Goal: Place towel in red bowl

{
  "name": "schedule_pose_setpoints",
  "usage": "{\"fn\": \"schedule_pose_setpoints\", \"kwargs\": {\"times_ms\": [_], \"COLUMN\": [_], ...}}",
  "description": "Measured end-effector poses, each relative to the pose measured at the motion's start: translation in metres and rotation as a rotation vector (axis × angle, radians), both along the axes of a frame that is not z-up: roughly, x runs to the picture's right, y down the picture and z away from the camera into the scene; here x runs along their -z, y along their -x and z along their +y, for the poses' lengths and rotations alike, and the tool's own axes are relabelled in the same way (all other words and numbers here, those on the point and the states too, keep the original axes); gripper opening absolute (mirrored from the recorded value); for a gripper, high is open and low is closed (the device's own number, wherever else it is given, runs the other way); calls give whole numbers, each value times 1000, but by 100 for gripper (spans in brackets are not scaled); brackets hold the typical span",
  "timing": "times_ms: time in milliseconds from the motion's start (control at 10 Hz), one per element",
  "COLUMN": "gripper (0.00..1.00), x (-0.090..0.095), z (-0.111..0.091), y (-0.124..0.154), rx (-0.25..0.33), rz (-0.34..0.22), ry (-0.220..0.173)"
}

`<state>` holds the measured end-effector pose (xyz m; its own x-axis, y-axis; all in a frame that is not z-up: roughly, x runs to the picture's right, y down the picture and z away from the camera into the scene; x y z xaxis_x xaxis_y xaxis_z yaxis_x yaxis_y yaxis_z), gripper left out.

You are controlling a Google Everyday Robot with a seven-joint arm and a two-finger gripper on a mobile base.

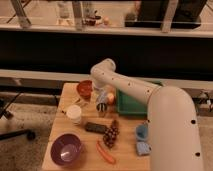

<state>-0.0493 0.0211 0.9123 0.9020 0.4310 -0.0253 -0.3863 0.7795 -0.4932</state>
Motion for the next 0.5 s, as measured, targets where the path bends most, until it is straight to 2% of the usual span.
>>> {"fn": "schedule_pose_setpoints", "kwargs": {"times_ms": [500], "gripper": [80], "x": [-21], "z": [12], "y": [-12], "rx": [6], "rz": [37], "ry": [14]}}
